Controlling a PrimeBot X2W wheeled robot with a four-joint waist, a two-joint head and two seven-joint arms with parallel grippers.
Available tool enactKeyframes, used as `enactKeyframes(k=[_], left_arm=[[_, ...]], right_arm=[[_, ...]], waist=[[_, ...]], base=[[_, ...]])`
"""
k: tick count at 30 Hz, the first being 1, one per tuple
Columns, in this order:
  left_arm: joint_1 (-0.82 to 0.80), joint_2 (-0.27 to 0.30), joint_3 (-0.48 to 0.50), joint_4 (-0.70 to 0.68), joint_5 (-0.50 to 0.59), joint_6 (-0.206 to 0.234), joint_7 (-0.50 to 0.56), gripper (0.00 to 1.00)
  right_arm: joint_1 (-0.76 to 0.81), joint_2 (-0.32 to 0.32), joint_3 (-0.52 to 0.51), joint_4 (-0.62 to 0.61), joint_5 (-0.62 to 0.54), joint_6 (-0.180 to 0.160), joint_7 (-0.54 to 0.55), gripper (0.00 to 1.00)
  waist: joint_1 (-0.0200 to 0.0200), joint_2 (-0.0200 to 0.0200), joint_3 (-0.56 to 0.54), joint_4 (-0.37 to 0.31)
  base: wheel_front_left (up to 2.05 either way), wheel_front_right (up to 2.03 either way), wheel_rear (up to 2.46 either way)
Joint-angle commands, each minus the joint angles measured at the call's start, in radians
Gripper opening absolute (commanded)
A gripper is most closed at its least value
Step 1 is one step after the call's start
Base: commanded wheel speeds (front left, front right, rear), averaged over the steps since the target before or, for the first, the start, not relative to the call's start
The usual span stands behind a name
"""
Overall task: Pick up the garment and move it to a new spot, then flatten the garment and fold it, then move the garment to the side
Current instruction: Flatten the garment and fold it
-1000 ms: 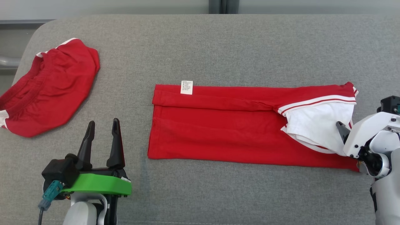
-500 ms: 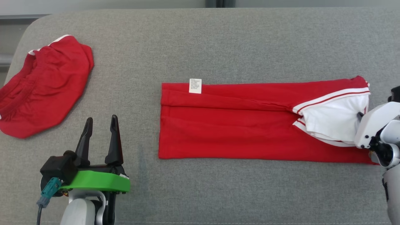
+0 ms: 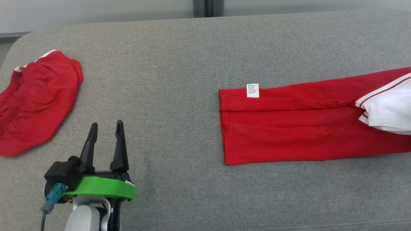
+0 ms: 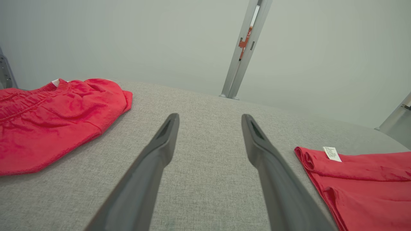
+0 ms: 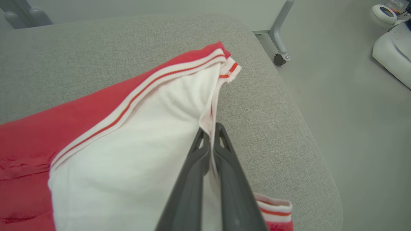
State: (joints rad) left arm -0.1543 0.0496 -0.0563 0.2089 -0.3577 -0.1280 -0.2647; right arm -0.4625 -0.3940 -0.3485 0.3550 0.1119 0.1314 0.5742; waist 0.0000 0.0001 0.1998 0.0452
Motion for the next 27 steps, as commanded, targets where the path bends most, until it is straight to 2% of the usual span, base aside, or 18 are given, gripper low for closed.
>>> enactKeyframes(k=[1, 6, 13, 20, 27], left_arm=[[0.007, 0.003, -0.001, 0.005, 0.003, -0.004, 0.001, 1.00], [0.015, 0.002, -0.006, 0.010, -0.008, -0.004, 0.001, 1.00], [0.024, 0.002, -0.003, 0.014, -0.016, -0.004, 0.001, 1.00], [-0.005, 0.002, -0.020, 0.020, -0.024, -0.004, 0.001, 1.00], [-0.029, 0.002, -0.058, 0.030, -0.042, -0.004, 0.001, 1.00]], right_arm=[[0.023, 0.012, 0.015, -0.024, -0.003, -0.001, 0.009, 0.00], [0.069, 0.056, 0.117, -0.127, 0.017, -0.001, 0.012, 0.00], [0.092, 0.123, 0.363, -0.195, 0.058, -0.001, 0.039, 0.00], [-0.023, 0.178, 0.602, -0.112, 0.098, -0.001, 0.051, 0.00], [-0.113, 0.253, 0.733, 0.026, 0.137, -0.001, 0.030, 0.00]], waist=[[0.0000, -0.0001, -0.006, -0.001], [0.0000, -0.0001, -0.017, 0.002], [0.0000, -0.0001, -0.021, 0.013], [0.0000, -0.0001, -0.010, 0.037], [0.0000, -0.0001, 0.001, 0.088]], base=[[0.00, 0.00, 0.00], [0.00, 0.00, 0.00], [0.00, 0.00, 0.00], [0.00, 0.00, 0.00], [0.00, 0.00, 0.00]])
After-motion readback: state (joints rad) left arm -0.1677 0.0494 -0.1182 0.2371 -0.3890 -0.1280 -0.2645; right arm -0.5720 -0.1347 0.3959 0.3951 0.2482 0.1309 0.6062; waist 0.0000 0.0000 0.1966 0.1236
